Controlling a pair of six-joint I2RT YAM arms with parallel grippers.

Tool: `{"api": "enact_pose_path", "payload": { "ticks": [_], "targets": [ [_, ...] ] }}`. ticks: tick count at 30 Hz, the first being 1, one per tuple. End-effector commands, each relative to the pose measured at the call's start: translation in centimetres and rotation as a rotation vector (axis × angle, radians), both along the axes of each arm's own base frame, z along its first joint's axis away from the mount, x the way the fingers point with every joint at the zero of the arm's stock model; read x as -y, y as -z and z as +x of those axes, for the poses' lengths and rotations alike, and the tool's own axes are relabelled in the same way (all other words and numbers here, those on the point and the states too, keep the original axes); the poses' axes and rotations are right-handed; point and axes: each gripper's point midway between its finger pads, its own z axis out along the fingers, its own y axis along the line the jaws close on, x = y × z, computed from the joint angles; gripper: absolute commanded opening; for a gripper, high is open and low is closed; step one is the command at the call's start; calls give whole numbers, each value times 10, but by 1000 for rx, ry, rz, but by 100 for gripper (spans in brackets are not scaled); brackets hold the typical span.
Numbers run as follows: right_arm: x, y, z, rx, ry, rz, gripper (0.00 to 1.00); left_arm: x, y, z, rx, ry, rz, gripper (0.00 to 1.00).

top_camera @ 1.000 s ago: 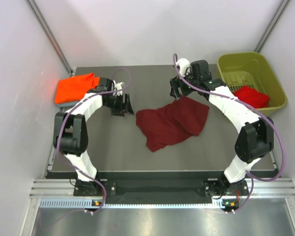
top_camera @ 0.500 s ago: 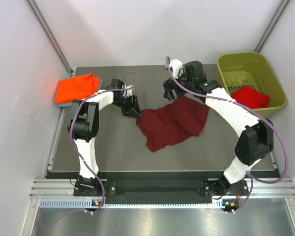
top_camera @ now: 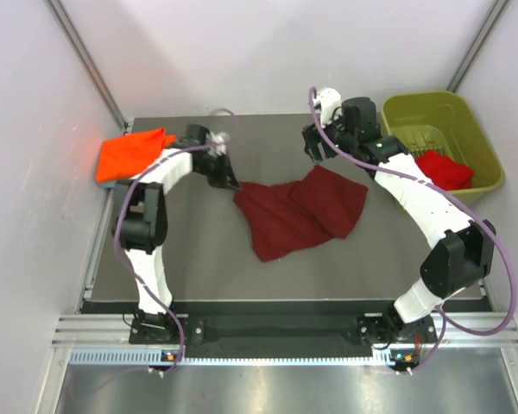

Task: Fold and stack the t-shirts
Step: Flatten the tshirt out

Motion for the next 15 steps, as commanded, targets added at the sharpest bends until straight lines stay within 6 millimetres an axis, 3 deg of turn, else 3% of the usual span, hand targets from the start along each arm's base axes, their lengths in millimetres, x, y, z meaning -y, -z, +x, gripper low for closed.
{"api": "enact_pose_path", "payload": {
  "ticks": [1,3,5,6,8,11,14,15],
  "targets": [
    [25,-64,19,173,84,55,77,-62,-136,47,344,-124,-30,0],
    [34,-66,28,173,117,70,76,-96,-179,53,479,-157,41,0],
    [37,-68,35,173,128,79,76,-114,-229,50,604,-177,68,0],
    [37,-70,37,177,128,84,76,-124,-244,50,647,-193,82,0],
    [36,-73,44,183,133,90,76,-126,-282,44,743,-210,72,0],
    [32,-78,50,189,127,108,76,-116,-312,33,814,-190,7,0],
    [32,-83,53,192,132,120,76,-96,-311,28,825,-126,-11,0],
    [32,-85,52,195,133,123,76,-77,-306,23,812,-76,-19,0]
  ]
}}
